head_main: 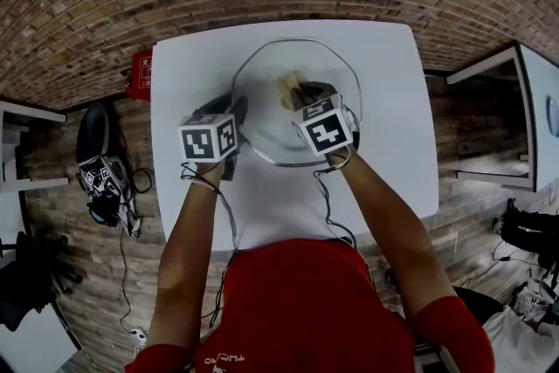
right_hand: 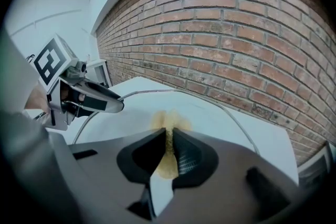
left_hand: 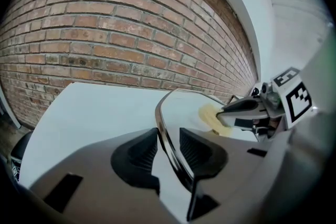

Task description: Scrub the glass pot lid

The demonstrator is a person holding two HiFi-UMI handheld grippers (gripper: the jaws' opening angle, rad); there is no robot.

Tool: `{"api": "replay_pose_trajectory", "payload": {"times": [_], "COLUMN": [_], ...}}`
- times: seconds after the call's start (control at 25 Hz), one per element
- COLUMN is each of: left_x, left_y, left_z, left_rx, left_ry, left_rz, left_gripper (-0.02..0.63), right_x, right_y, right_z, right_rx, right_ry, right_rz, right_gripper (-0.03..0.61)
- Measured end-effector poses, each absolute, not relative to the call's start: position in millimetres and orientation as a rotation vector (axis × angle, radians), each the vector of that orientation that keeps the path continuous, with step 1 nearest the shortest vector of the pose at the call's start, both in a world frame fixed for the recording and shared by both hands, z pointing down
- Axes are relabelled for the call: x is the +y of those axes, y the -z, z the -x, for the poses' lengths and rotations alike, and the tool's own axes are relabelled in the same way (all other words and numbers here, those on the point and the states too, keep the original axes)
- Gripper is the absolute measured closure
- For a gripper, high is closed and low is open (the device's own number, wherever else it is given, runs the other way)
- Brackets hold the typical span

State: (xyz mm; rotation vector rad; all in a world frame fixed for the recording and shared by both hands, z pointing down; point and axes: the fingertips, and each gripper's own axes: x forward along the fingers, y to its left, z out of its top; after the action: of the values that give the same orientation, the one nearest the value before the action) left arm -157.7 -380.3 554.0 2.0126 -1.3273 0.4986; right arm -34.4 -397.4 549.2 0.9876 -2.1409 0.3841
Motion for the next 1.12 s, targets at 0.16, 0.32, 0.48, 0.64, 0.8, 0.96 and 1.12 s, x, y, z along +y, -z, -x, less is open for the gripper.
{"api": "replay_pose_trajectory", "payload": {"times": [0.16, 0.32, 0.48, 0.64, 0.8, 0.96, 1.12], "left_x": [-379, -377, -377, -378, -379, -380, -379], "left_y": [-553, -553, -552, -551, -551, -551, -551], "left_z": [159, 159, 159, 158, 159, 160, 160], "left_rx": [-1.324, -1.32, -1.313, -1.308, -1.309, -1.312, -1.318], "left_ry": [-0.497, -0.503, -0.507, -0.509, -0.512, -0.511, -0.512], "left_rz": [-2.016, -2.019, -2.022, -2.025, -2.024, -2.024, -2.023], "left_gripper": [0.479, 0.482, 0.482, 0.483, 0.485, 0.485, 0.485], "right_x": [-409, -428, -443, -453, -459, -464, -470], "right_y": [-532, -520, -519, -528, -539, -545, -545], "right_z": [41, 60, 82, 95, 90, 67, 26], "right_rx": [-2.163, -2.184, -2.18, -2.161, -2.126, -2.072, -2.003], "right_ry": [-0.369, -0.365, -0.367, -0.348, -0.35, -0.349, -0.366], "right_rz": [-1.018, -1.022, -1.006, -0.992, -0.999, -1.042, -1.126], "right_gripper": [0.525, 0.525, 0.525, 0.525, 0.525, 0.525, 0.525]}}
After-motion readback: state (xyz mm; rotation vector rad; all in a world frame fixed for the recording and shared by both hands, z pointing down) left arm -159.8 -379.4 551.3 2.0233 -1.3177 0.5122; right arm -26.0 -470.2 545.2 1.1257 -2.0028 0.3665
